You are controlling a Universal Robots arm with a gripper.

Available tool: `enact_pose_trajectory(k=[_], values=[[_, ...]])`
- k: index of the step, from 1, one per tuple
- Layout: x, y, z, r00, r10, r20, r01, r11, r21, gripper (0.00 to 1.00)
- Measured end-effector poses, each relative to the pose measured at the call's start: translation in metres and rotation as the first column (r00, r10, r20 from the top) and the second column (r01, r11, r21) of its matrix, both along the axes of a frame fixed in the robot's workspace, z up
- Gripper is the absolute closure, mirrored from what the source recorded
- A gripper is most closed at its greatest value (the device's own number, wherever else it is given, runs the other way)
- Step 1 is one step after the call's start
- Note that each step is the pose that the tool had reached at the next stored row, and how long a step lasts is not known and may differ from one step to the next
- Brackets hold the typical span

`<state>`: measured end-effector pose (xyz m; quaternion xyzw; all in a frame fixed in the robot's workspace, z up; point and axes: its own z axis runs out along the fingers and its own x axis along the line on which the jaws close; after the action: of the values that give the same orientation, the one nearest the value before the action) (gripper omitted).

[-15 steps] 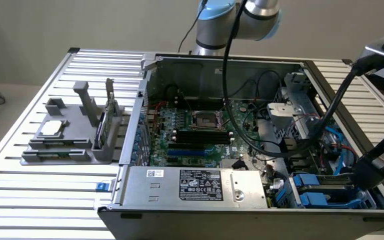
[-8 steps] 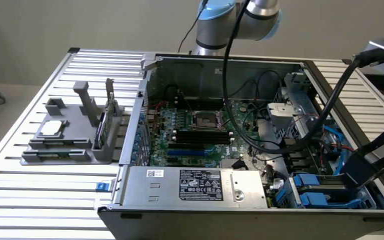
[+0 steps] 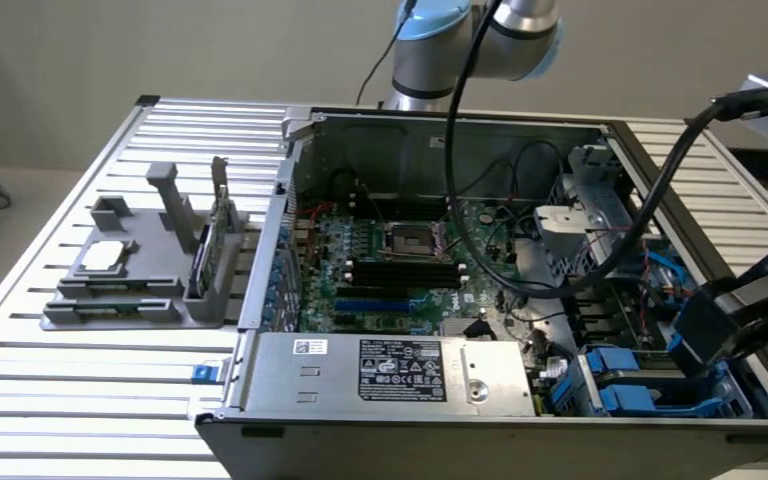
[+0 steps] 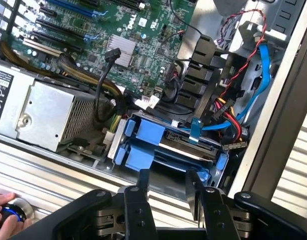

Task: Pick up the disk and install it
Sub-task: 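Insert the first disk wire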

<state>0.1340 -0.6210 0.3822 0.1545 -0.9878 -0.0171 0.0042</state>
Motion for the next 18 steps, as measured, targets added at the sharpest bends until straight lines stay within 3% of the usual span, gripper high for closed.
enact_pose_trajectory(k=[4, 9, 14, 18], values=[[0.0002, 0.0000, -0.0001, 0.9975, -0.070, -0.0005, 0.070, 0.9975, -0.0001, 0.57], [0.0001, 0.0000, -0.0005, 0.9870, -0.161, -0.0005, 0.161, 0.9870, -0.0001, 0.57], [0.0001, 0.0000, -0.0010, 0.9682, -0.250, -0.0005, 0.250, 0.9682, 0.0000, 0.57], [0.0001, 0.0000, -0.0014, 0.9475, -0.320, -0.0005, 0.320, 0.9475, -0.0001, 0.57]])
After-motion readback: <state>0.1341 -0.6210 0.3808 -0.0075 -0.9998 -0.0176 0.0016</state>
